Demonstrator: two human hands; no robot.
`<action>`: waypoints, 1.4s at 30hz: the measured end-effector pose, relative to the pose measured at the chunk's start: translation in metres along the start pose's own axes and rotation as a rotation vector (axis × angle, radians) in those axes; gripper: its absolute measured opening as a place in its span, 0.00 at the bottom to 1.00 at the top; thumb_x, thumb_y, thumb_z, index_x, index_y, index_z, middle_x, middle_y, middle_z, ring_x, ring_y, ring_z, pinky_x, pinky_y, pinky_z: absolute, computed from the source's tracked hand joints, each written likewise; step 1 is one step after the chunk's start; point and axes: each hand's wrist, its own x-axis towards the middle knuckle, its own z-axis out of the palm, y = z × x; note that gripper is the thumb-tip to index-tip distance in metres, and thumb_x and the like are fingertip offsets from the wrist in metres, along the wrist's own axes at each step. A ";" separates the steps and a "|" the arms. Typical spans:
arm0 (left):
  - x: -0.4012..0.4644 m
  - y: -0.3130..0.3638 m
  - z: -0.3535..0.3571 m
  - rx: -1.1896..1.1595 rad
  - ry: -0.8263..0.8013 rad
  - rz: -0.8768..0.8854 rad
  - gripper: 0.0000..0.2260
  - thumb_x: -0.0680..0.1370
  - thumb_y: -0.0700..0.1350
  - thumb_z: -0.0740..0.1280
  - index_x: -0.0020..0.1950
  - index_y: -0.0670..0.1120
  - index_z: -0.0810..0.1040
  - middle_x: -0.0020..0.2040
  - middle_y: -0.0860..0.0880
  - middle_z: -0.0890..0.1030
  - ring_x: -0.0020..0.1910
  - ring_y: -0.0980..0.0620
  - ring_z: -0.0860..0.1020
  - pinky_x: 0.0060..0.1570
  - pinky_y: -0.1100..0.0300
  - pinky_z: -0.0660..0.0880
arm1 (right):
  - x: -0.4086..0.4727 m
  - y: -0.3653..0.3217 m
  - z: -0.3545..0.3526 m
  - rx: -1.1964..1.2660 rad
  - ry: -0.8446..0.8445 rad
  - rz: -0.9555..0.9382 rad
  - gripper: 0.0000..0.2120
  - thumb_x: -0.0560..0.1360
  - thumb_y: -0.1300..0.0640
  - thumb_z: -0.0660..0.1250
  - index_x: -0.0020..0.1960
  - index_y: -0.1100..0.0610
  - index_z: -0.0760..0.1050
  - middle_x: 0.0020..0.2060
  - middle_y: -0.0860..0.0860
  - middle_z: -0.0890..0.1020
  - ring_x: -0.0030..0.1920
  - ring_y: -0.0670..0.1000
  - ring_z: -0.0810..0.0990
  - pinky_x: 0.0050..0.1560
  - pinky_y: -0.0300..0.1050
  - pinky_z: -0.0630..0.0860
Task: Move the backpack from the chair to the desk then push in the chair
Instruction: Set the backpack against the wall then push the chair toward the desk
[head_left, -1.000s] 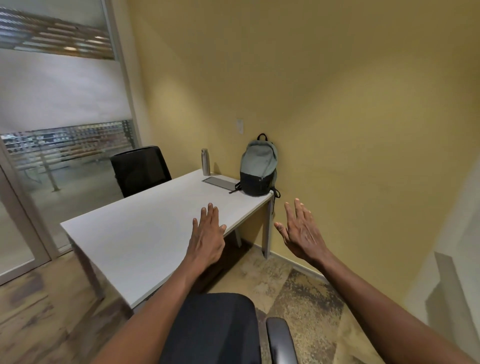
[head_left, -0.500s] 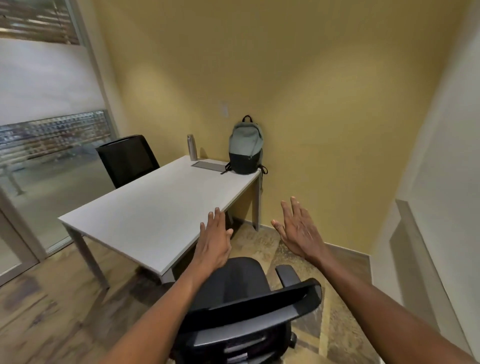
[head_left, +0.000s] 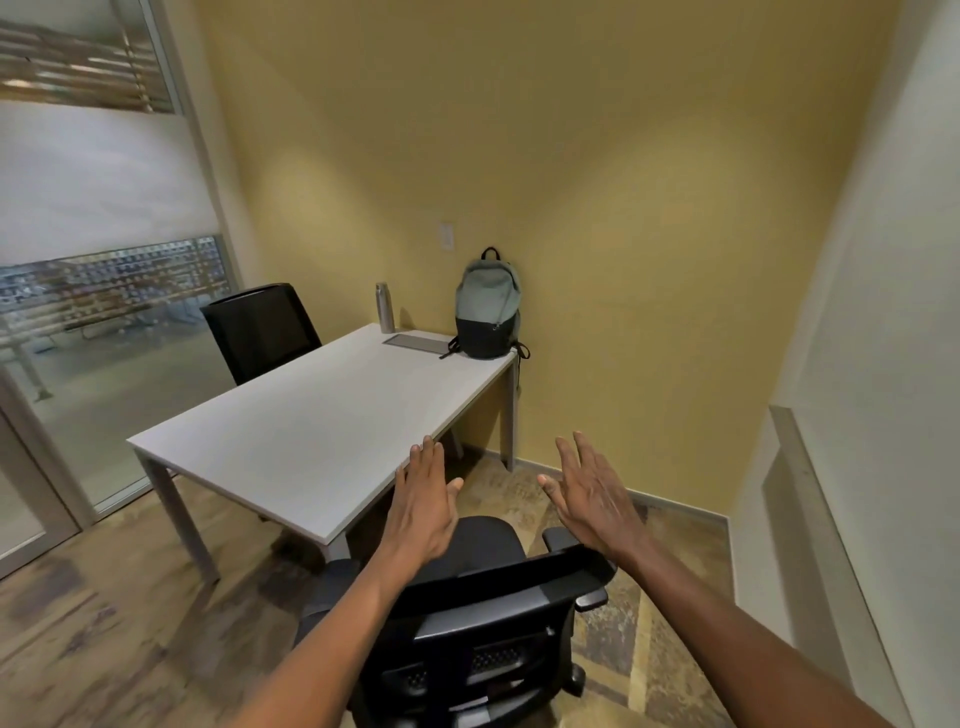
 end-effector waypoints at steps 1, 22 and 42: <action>-0.004 0.000 -0.001 0.007 0.000 -0.005 0.27 0.85 0.52 0.49 0.80 0.43 0.46 0.81 0.44 0.45 0.80 0.46 0.43 0.76 0.50 0.41 | -0.004 -0.002 0.002 0.008 -0.011 0.002 0.35 0.82 0.36 0.44 0.82 0.56 0.48 0.81 0.62 0.49 0.81 0.59 0.51 0.80 0.53 0.49; -0.106 -0.069 -0.003 0.242 -0.291 -0.126 0.47 0.69 0.77 0.35 0.76 0.51 0.65 0.76 0.48 0.69 0.75 0.47 0.65 0.74 0.39 0.56 | -0.071 -0.009 0.046 -0.027 -0.213 0.022 0.28 0.83 0.38 0.45 0.66 0.53 0.74 0.65 0.52 0.78 0.69 0.56 0.71 0.75 0.56 0.56; -0.131 -0.059 -0.006 0.365 0.002 0.066 0.40 0.70 0.79 0.41 0.54 0.56 0.82 0.42 0.52 0.85 0.45 0.53 0.81 0.48 0.54 0.72 | -0.112 0.010 0.046 -0.028 -0.152 0.004 0.33 0.69 0.17 0.43 0.45 0.47 0.62 0.46 0.43 0.69 0.51 0.46 0.67 0.44 0.49 0.68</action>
